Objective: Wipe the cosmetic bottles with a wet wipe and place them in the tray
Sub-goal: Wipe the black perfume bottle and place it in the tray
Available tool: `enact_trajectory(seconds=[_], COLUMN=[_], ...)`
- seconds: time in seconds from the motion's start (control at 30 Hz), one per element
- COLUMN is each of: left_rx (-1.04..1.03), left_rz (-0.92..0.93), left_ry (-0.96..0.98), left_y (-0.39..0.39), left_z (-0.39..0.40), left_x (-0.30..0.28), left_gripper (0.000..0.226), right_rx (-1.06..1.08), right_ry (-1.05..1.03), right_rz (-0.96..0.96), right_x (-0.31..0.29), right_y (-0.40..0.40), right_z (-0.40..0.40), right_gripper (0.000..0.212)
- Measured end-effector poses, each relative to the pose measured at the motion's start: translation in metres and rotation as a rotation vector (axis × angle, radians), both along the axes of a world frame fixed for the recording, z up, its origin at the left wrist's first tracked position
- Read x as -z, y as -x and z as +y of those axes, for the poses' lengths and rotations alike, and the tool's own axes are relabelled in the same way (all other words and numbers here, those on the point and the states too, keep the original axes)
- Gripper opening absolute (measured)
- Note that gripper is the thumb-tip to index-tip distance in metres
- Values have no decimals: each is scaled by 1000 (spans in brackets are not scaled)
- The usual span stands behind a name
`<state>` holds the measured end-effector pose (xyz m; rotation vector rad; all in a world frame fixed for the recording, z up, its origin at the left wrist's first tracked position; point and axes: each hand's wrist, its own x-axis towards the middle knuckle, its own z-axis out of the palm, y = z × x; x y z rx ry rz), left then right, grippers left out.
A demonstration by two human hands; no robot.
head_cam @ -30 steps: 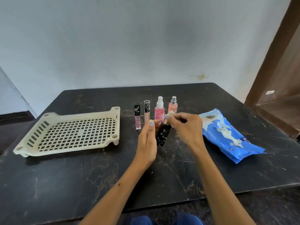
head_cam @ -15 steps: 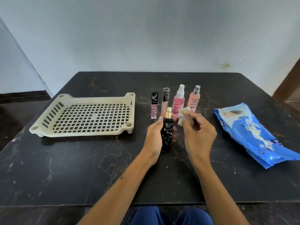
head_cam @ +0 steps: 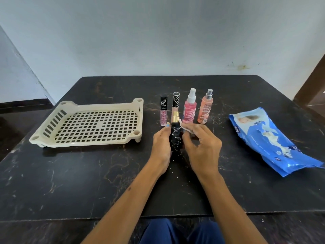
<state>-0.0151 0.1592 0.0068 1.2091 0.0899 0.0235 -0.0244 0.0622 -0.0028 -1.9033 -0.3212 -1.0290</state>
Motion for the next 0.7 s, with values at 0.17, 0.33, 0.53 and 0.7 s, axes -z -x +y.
enact_trajectory(seconds=[0.17,0.33,0.53,0.7], left_rx=[-12,-37,-53,-70], left_rz=[-21,-38,-33,-30], left_ry=[5,-19,-57,-68], left_y=[0,0,-2,-2], left_z=[0,1,1,1], left_x=[0,2,6,6], left_gripper=[35,35,34,35], right_rx=[14,-16,22,25], right_ry=[60,153,210,259], right_rz=[-62,-127,-132,-141], right_x=[1,0,6,8], right_y=[0,1,-4,-4], right_z=[0,1,1,2], right_gripper=[23,23,20,18])
